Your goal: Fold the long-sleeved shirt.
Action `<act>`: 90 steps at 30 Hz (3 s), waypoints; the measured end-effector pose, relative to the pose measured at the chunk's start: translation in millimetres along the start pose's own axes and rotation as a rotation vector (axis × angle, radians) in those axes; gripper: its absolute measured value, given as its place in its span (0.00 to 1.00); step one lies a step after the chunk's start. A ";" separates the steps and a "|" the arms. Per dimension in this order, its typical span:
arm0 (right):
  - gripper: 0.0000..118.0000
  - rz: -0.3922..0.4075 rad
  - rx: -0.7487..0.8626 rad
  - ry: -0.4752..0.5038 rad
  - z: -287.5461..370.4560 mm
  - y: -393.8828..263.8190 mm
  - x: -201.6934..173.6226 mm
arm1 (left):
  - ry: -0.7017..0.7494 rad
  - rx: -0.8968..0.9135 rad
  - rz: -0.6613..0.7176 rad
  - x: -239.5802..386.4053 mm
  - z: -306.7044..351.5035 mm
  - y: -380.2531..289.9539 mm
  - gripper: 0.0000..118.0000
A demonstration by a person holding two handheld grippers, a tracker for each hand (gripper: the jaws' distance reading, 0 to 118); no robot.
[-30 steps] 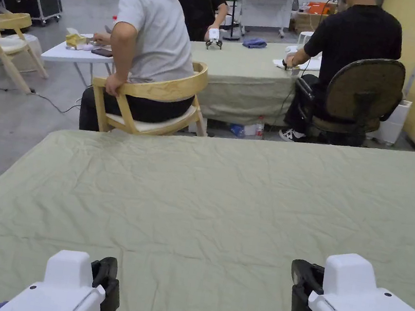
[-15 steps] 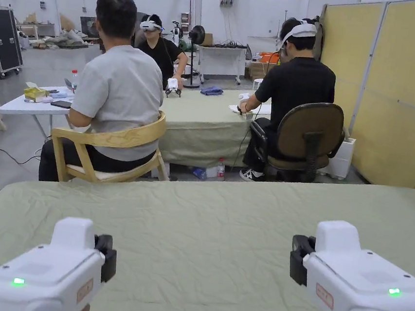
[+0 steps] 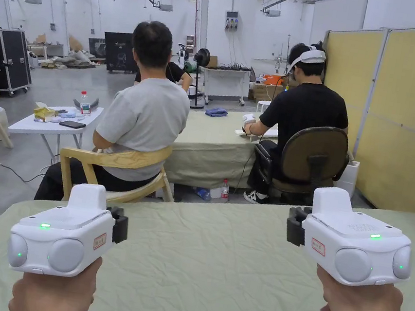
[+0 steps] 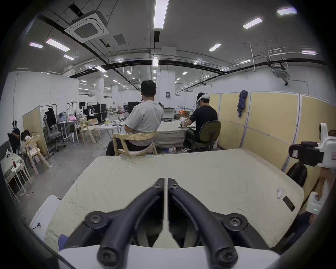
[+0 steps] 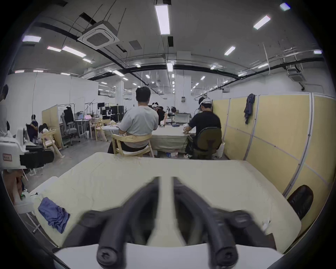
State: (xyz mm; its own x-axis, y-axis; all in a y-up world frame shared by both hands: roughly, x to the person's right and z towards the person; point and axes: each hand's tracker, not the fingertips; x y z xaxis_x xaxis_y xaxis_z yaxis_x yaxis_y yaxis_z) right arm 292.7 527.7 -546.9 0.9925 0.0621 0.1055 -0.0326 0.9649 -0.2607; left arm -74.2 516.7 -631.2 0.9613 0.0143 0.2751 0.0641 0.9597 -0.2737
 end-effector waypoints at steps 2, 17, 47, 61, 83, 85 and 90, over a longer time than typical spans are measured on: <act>0.69 -0.004 0.002 -0.007 -4.4 1.5 1.3 | 0.025 0.012 0.022 1.3 -2.7 3.3 0.77; 1.00 -0.062 0.019 0.022 -2.6 4.1 10.5 | 0.026 0.010 0.057 -7.3 -5.2 12.7 1.00; 1.00 -0.054 0.029 0.009 -0.1 8.6 4.7 | 0.023 0.002 0.039 -12.6 -4.7 10.8 1.00; 1.00 -0.055 0.036 0.011 2.4 10.3 3.4 | 0.020 0.006 0.048 -18.3 -2.7 12.1 1.00; 1.00 -0.032 0.036 0.002 1.8 10.3 0.4 | 0.013 -0.003 0.043 -16.2 -5.4 11.3 1.00; 1.00 -0.032 0.036 0.000 2.2 10.2 0.3 | 0.016 -0.003 0.042 -17.0 -5.4 11.2 1.00; 1.00 -0.031 0.037 -0.003 1.7 9.9 1.1 | 0.017 -0.007 0.035 -16.3 -6.1 11.0 1.00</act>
State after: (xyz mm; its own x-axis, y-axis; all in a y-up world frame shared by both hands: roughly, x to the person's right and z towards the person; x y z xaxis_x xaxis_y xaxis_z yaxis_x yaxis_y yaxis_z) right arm 293.3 537.7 -547.7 0.9928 0.0323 0.1156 -0.0060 0.9752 -0.2213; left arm -87.5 525.3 -644.3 0.9673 0.0434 0.2498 0.0317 0.9567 -0.2894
